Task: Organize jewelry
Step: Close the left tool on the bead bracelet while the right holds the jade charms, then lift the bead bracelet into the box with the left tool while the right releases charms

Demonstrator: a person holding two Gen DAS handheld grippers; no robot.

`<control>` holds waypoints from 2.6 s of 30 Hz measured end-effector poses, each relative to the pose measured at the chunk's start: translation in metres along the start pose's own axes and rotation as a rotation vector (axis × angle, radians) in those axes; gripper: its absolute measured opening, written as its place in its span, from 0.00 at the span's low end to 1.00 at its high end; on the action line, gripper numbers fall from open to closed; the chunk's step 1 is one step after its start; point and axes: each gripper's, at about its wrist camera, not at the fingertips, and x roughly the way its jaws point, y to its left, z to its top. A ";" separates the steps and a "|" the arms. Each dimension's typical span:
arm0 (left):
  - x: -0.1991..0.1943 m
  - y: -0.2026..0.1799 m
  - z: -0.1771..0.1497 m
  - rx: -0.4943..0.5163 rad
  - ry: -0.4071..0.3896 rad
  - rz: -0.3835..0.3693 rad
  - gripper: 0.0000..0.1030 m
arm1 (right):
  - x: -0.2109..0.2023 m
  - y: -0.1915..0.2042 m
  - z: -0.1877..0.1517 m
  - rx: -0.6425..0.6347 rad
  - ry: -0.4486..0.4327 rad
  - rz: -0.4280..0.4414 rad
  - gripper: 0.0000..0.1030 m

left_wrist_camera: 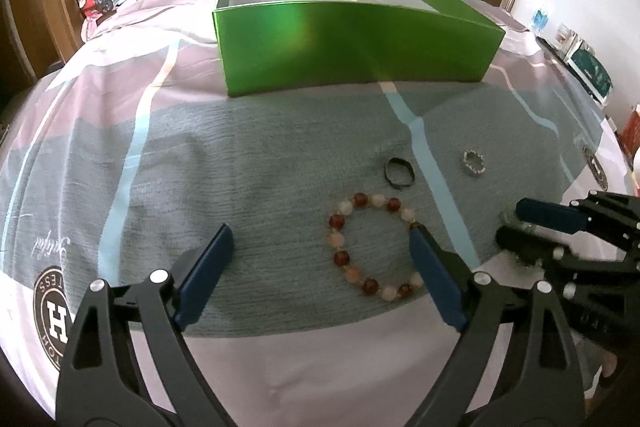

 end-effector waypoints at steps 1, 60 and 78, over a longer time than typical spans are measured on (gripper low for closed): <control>0.000 -0.001 0.000 0.006 0.001 0.007 0.86 | 0.000 -0.002 0.000 0.007 -0.001 0.003 0.21; -0.082 0.054 0.061 -0.076 -0.149 -0.046 0.08 | -0.061 -0.023 0.057 0.060 -0.209 0.067 0.20; -0.084 0.019 0.151 0.040 -0.257 0.031 0.08 | -0.058 -0.034 0.156 0.037 -0.286 0.035 0.20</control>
